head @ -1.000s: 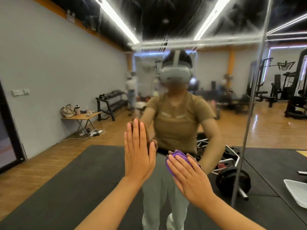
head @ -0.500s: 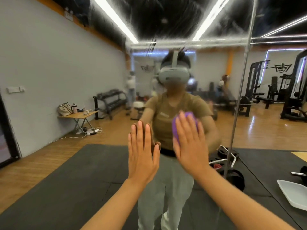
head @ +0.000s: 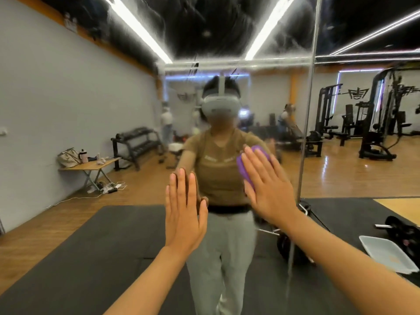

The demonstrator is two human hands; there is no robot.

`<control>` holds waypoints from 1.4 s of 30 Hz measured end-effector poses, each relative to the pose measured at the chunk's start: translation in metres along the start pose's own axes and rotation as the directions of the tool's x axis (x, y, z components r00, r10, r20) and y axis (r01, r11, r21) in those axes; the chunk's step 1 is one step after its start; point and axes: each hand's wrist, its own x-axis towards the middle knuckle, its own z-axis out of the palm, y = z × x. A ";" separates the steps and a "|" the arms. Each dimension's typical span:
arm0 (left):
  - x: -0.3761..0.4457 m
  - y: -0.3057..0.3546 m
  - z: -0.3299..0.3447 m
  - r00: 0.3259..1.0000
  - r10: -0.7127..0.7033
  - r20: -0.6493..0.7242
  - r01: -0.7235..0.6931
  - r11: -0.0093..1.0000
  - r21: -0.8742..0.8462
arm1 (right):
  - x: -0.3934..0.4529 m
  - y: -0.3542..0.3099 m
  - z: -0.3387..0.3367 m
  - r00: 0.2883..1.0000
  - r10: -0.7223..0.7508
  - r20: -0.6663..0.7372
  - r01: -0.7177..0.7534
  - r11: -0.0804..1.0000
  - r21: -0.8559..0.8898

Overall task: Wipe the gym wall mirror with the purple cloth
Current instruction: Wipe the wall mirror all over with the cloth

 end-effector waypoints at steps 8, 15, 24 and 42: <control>-0.001 0.005 0.003 1.000 -0.021 -0.017 0.020 0.999 -0.045 | 0.043 0.014 -0.006 0.906 0.379 -0.189 -0.353 0.923 0.154; -0.002 -0.003 0.013 1.000 0.003 -0.022 -0.003 1.000 -0.006 | -0.136 -0.040 0.035 0.974 0.224 0.015 -0.225 0.973 0.050; -0.002 -0.006 0.019 0.998 0.022 -0.053 -0.020 0.999 0.029 | -0.032 -0.001 0.007 0.962 0.258 -0.084 -0.248 0.962 0.112; -0.003 -0.002 0.013 1.000 0.000 -0.026 0.001 0.999 0.037 | -0.054 0.003 0.011 0.978 0.205 -0.028 -0.203 0.978 0.055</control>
